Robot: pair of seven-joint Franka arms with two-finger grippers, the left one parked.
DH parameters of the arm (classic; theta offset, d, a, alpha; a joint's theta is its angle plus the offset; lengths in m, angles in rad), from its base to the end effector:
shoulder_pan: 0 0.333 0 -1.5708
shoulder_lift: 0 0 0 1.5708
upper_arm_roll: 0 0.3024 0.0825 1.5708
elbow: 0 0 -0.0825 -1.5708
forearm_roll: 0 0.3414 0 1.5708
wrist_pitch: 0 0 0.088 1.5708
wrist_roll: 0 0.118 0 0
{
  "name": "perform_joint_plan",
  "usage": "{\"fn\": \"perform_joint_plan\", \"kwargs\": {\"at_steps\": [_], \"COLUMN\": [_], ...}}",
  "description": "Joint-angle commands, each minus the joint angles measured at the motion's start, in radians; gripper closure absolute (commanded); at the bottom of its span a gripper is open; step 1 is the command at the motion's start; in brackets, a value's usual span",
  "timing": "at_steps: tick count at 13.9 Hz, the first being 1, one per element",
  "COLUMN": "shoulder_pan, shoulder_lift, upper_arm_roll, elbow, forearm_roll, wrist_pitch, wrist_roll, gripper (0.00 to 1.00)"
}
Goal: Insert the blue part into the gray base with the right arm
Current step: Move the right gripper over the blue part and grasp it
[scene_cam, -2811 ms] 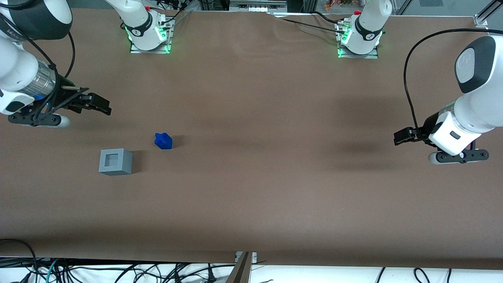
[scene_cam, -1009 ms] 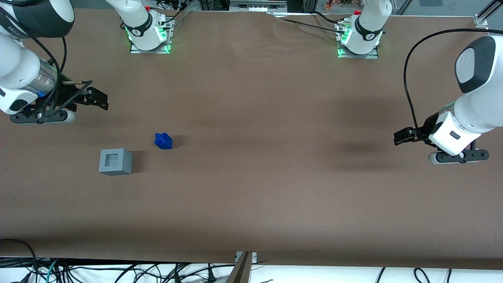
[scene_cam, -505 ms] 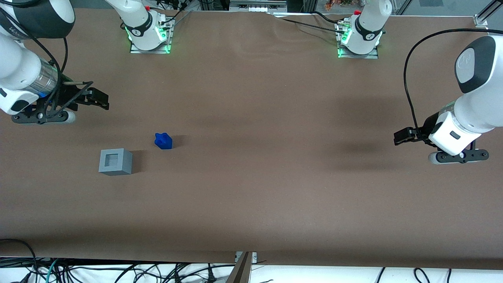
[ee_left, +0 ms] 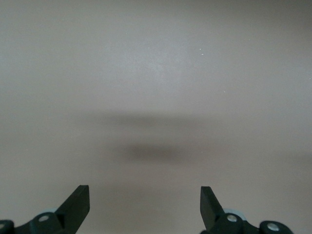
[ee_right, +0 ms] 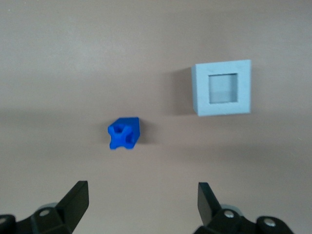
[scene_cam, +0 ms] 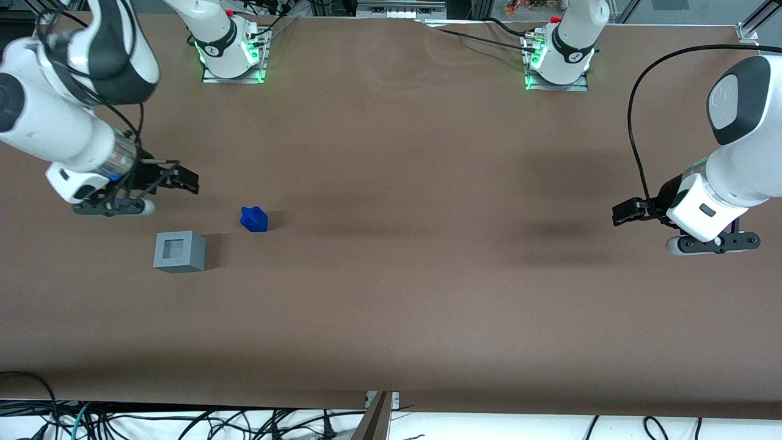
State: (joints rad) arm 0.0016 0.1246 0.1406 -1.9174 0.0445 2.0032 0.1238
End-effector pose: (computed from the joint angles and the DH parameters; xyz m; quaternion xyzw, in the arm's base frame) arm 0.5387 0.0782 0.4208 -0.9994 0.0009 0.0225 0.0260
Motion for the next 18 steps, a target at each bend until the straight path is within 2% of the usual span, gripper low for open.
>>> {"fn": "perform_joint_plan", "kwargs": {"at_steps": [1, 3, 7, 12, 18], "shoulder_pan": [0.007, 0.050, 0.069, 0.083, 0.084], "shoulder_lift": [0.018, 0.073, 0.167, 0.181, 0.222], "upper_arm_roll": [0.033, 0.033, 0.033, 0.033, 0.033], "elbow": [-0.113, -0.118, -0.139, -0.259, -0.302], "forearm_roll": [0.014, 0.009, 0.009, 0.009, 0.009], "wrist_pitch": [0.179, 0.250, 0.391, 0.546, 0.634], "wrist_roll": [0.057, 0.123, 0.135, 0.135, 0.135], "gripper": [0.01, 0.01, 0.02, 0.03, 0.21]}}
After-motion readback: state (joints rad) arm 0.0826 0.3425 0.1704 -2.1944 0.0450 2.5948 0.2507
